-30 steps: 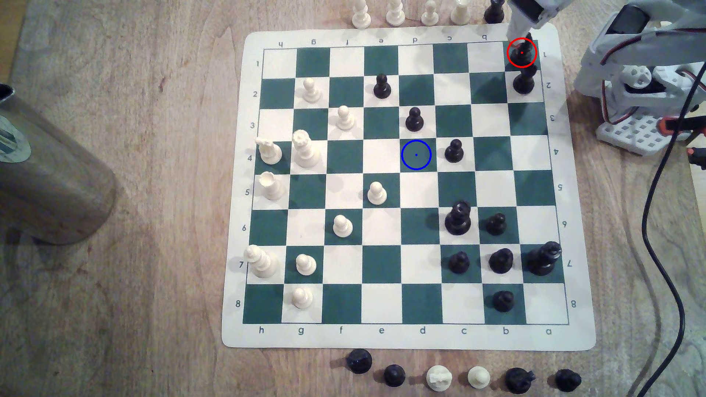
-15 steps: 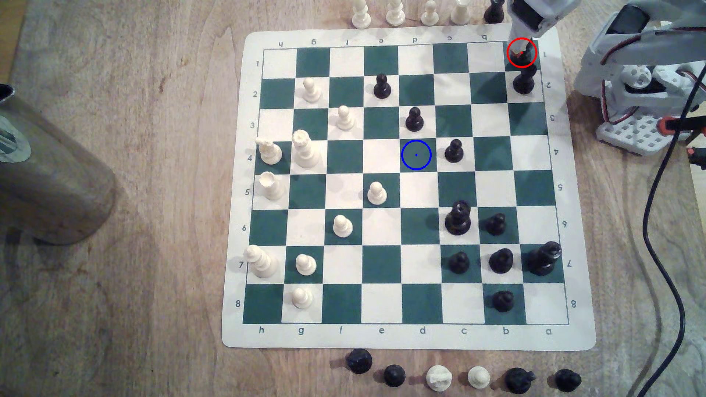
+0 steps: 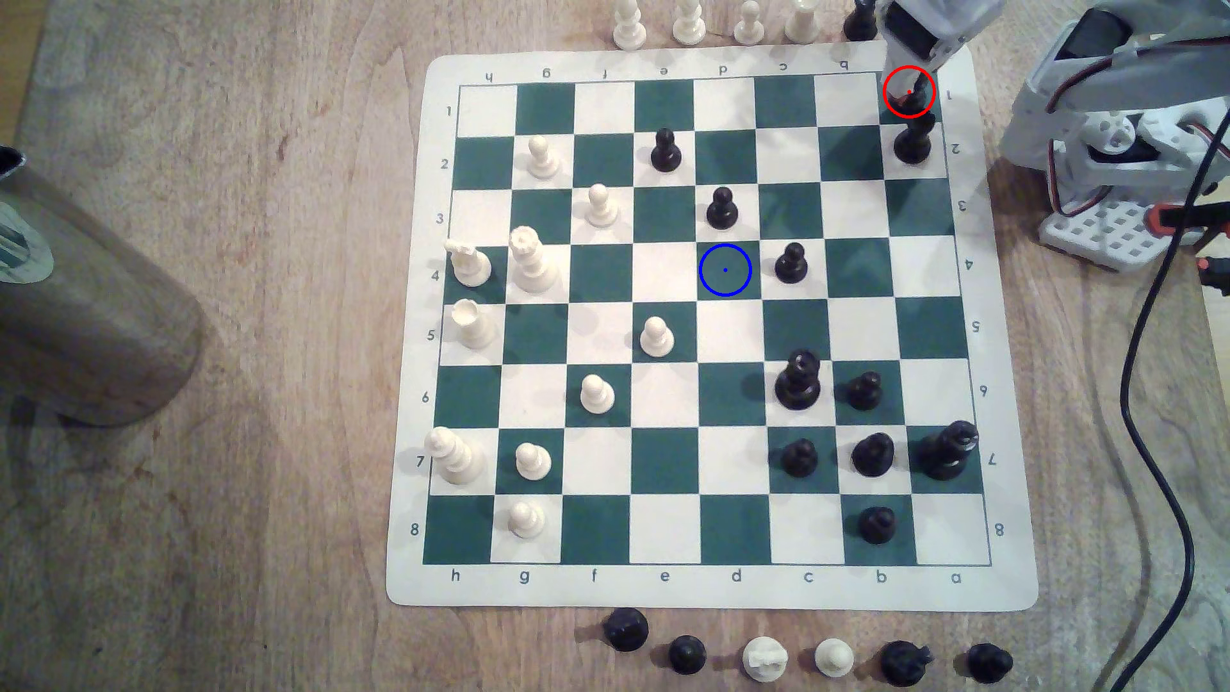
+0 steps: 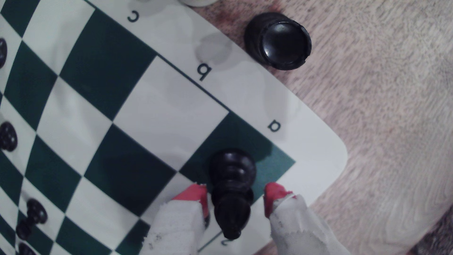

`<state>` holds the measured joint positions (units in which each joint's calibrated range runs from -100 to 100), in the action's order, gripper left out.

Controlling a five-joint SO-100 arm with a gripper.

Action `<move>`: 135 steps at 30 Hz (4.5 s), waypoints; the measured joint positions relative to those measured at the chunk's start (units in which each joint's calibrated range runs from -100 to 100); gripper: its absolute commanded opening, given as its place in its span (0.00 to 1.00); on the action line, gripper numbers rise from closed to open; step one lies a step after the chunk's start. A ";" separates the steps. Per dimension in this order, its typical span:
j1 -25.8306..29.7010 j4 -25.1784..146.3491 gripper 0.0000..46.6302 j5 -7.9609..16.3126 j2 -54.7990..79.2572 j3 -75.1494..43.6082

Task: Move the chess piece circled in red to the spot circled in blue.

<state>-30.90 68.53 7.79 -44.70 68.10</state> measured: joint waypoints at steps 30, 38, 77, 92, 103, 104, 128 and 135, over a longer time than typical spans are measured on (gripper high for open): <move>0.00 10.52 0.05 -1.12 -5.28 -11.03; 9.81 11.47 0.01 0.10 -2.26 -18.80; 38.50 -4.46 0.01 0.10 21.78 -32.72; 42.55 -9.72 0.01 0.10 32.17 -34.25; 41.52 -11.47 0.02 0.10 36.28 -35.97; 41.52 -11.63 0.02 0.10 36.53 -35.97; 41.45 -12.59 0.25 -0.05 39.63 -36.60; 40.27 -12.43 0.33 0.44 39.72 -36.60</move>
<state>9.37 56.10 8.23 -4.99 31.50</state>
